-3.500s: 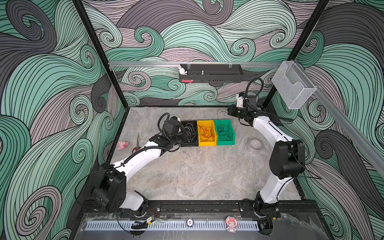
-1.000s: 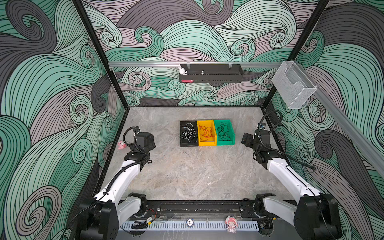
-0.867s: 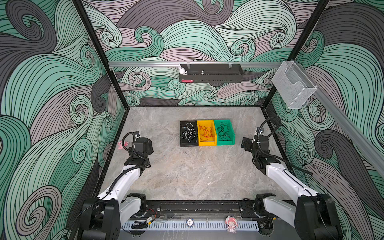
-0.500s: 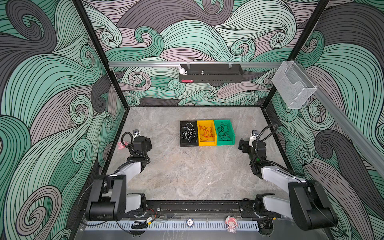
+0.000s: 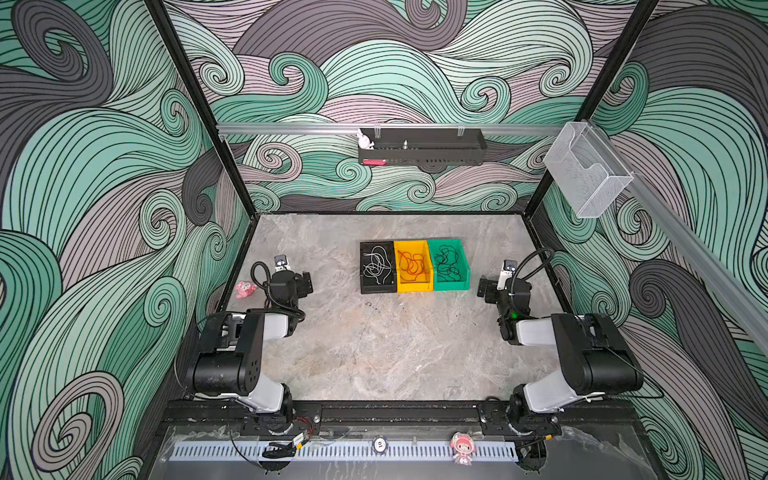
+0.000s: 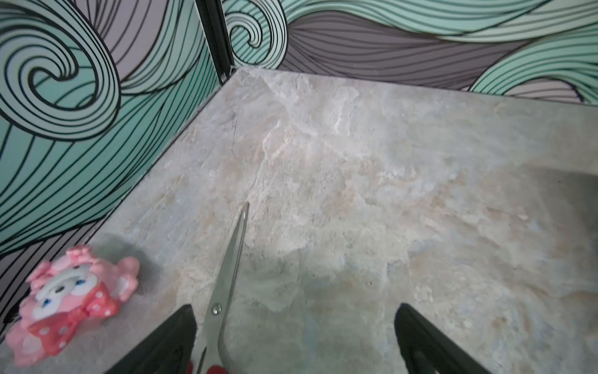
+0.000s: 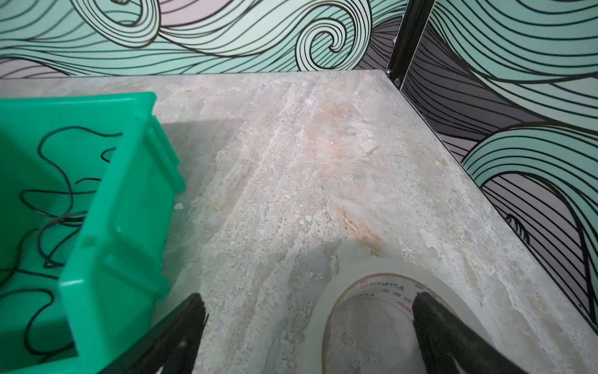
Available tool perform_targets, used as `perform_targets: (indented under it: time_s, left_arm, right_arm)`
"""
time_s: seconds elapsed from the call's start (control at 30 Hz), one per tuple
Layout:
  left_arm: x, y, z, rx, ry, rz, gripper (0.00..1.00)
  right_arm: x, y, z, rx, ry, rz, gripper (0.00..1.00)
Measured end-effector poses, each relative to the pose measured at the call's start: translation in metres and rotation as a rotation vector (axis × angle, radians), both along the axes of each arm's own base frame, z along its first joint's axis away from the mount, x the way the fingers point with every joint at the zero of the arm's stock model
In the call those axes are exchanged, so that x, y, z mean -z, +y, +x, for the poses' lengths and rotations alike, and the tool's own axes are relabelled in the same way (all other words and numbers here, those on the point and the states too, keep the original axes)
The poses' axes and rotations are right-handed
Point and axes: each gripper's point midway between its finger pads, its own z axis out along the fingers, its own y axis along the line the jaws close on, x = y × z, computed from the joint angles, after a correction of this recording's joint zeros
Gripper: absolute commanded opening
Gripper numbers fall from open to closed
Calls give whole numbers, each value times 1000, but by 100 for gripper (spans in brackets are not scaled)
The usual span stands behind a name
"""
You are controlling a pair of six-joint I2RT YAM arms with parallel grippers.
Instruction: Untangle the cables
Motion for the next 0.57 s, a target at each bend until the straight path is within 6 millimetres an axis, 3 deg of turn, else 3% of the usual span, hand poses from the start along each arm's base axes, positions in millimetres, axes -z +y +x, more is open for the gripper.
perform_targets:
  time_s: [0.57]
  left_arm:
    - [2,2,-1,-4,8,0,99]
  right_arm:
    - [-4,5,3,-14,-12,2,100]
